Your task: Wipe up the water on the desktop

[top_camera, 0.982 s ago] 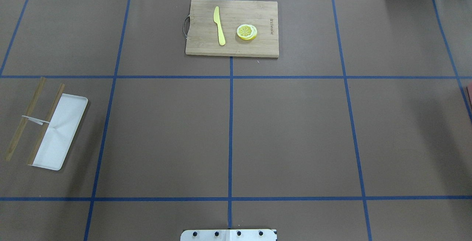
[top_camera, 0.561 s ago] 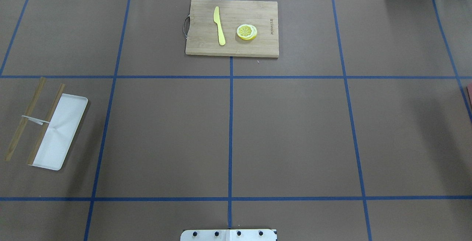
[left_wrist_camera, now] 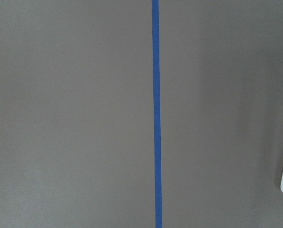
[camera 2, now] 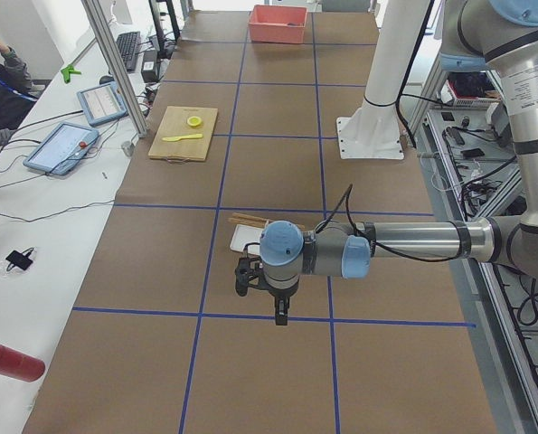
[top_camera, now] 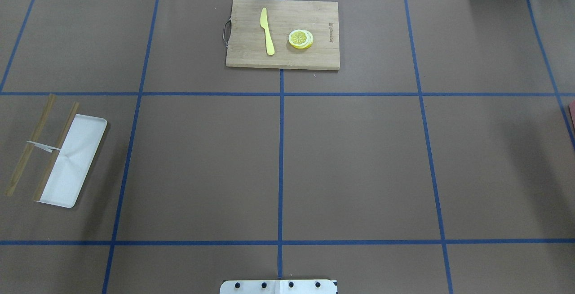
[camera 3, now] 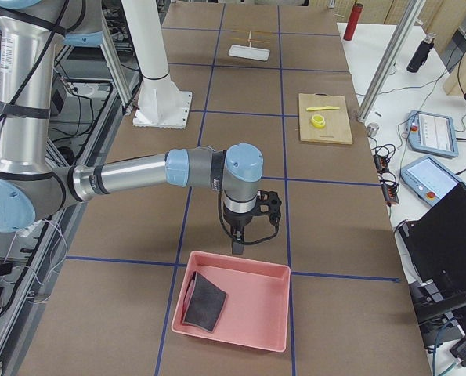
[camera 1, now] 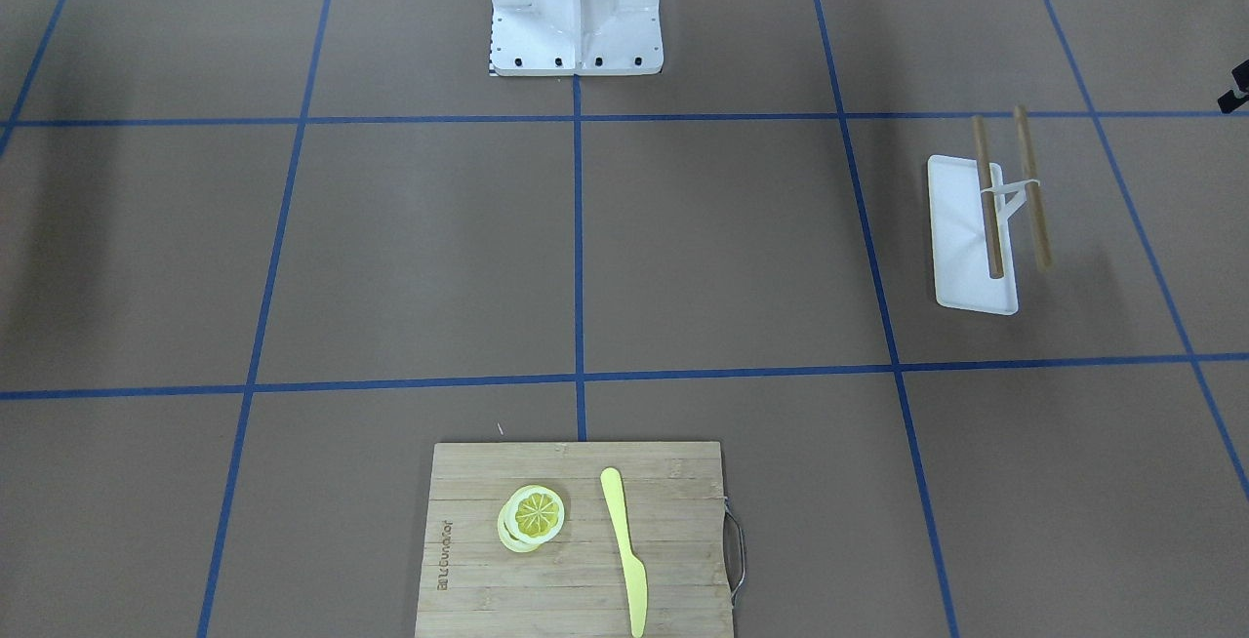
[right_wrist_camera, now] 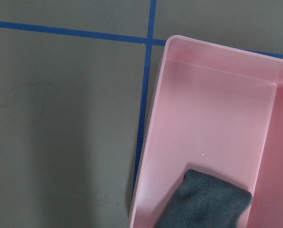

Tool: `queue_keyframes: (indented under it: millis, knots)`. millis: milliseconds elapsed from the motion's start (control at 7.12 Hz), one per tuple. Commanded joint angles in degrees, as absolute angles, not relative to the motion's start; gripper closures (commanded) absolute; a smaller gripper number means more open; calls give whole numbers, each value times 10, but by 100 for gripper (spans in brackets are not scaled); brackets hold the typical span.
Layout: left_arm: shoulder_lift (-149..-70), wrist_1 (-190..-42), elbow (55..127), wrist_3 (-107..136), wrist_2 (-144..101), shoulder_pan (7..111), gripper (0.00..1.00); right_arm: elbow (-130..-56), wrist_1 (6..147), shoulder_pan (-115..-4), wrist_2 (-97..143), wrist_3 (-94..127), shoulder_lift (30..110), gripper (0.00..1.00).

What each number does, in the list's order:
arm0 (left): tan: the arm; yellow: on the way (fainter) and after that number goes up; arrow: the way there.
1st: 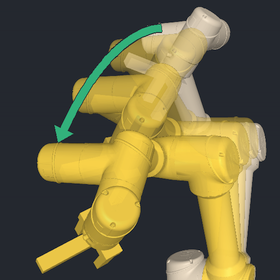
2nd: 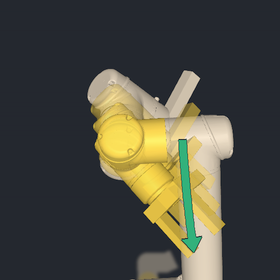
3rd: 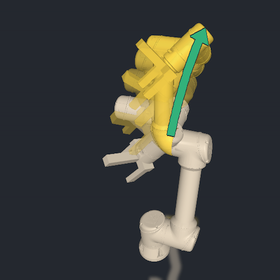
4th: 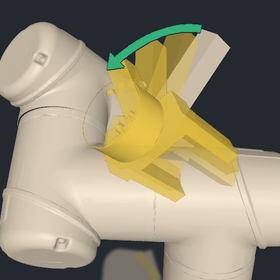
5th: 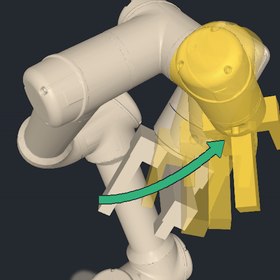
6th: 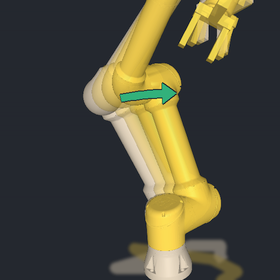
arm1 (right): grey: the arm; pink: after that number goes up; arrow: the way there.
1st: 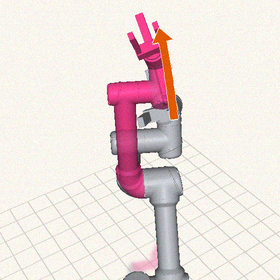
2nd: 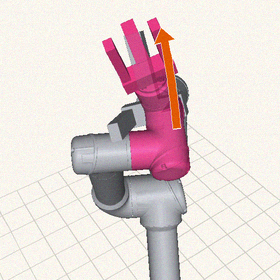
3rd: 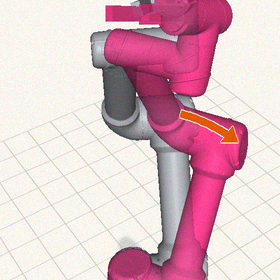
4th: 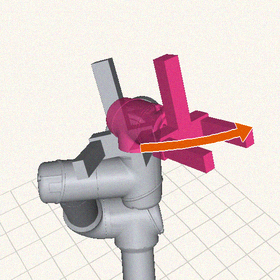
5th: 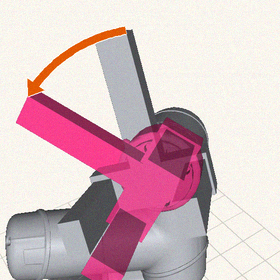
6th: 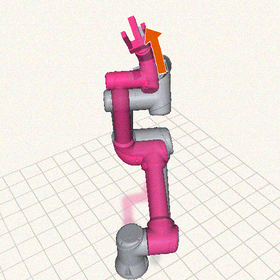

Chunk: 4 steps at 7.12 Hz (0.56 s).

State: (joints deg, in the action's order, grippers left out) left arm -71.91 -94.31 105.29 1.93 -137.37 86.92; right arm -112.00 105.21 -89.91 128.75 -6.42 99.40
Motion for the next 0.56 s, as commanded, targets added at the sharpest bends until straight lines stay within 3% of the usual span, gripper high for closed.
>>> queue_keyframes:
  millis: [0, 421]
  knots:
    - [-719, -943, 1053, 19, -1374, 869, 1, -1121, 1052, -899, 1288, -64, 994, 0]
    - [-719, -943, 1052, 19, -1373, 869, 1, -1135, 1052, -899, 1288, -64, 994, 0]
